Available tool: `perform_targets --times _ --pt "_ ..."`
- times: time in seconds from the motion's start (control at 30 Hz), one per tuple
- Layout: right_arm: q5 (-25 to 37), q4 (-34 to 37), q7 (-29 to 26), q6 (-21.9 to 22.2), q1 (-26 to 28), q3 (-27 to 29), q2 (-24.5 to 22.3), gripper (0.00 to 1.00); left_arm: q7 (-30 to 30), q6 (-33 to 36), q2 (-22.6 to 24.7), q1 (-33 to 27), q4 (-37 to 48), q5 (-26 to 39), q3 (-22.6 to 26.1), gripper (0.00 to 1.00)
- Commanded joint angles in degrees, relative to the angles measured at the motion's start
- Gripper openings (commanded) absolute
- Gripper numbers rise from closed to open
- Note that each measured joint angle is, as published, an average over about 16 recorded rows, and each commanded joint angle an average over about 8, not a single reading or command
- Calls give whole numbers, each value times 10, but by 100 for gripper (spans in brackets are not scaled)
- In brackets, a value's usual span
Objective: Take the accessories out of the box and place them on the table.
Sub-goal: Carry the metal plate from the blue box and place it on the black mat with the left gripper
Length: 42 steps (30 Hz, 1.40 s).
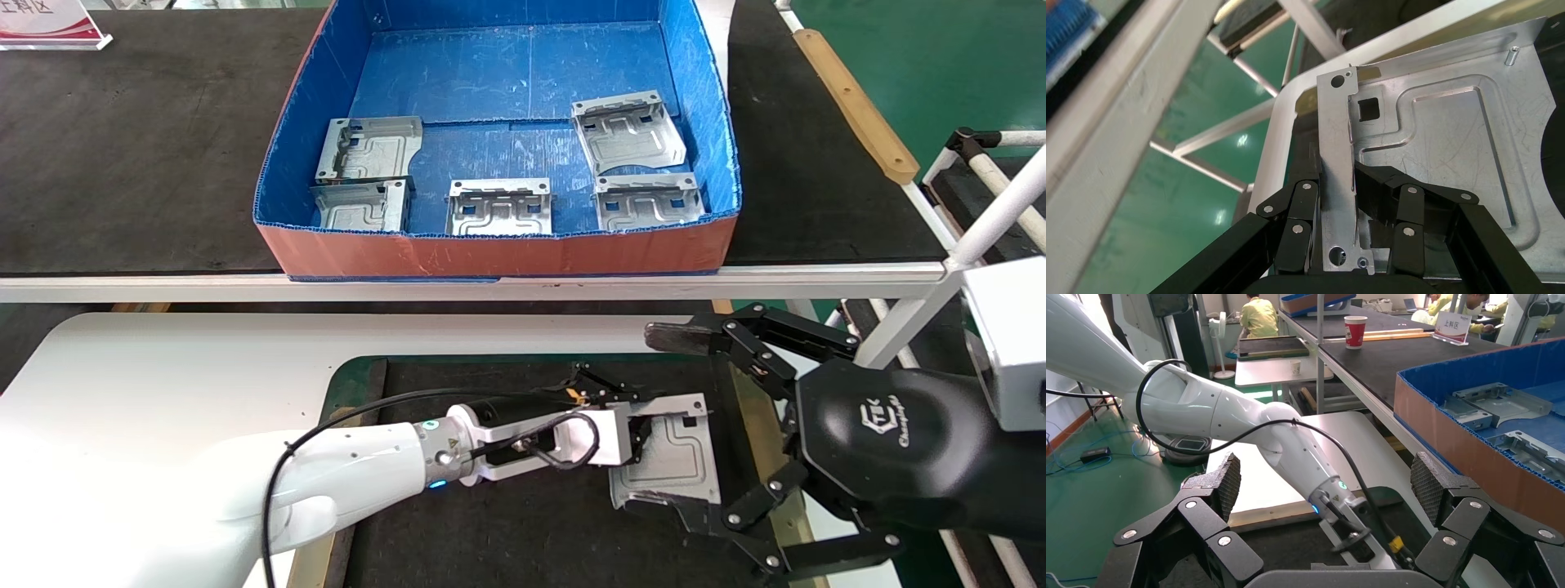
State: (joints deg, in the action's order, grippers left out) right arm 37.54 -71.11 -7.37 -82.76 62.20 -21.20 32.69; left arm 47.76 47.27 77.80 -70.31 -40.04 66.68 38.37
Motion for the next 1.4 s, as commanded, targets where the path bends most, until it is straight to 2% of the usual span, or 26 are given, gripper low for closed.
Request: perform_targets --times 0.03,0.37,0.57,0.87,1.23,1.27,1.3,1.4 --pt "0 0 0 0 0 0 0 100 12 -17 9 -5 16 -11 14 0" --pt "0 0 0 0 0 0 0 100 20 -123 11 -28 4 -113 150 0" --pt "0 0 0 0 0 0 0 100 19 -181 11 -42 -1 -166 214 0" --pt "0 0 0 0 0 0 0 100 29 -228 10 -64 -13 -234 278 0" --pt "0 0 0 0 0 0 0 100 53 -242 10 -72 -17 -296 334 0" --pt "0 0 0 0 0 0 0 100 54 -243 10 -72 -17 -302 338 4" --pt "0 0 0 0 0 0 0 100 54 -245 10 -73 -17 -307 342 12" --pt "0 0 0 0 0 0 0 100 55 -249 10 -74 -17 -320 351 49"
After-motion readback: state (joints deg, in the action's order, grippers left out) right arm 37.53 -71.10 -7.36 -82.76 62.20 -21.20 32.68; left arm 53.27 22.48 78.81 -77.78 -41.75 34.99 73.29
